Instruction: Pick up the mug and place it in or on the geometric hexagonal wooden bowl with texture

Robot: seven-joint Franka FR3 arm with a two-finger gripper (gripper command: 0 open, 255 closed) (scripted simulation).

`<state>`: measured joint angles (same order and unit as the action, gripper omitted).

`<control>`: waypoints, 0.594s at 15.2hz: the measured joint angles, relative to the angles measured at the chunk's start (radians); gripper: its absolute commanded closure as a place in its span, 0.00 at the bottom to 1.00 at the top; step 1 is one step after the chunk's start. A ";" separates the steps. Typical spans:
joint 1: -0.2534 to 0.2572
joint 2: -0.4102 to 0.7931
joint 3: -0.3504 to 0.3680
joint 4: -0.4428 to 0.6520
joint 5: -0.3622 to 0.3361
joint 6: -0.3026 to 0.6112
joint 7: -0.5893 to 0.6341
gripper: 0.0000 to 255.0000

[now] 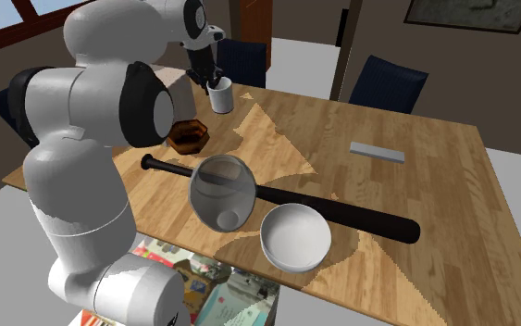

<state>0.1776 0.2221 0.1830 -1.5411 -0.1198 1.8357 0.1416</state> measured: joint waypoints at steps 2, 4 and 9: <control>0.026 -0.017 0.017 -0.023 -0.004 0.002 0.045 1.00; 0.053 -0.020 0.033 -0.019 -0.010 -0.009 0.089 1.00; 0.118 -0.028 0.075 -0.011 -0.023 -0.036 0.194 1.00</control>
<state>0.2959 0.1941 0.2577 -1.5519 -0.1423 1.7997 0.3356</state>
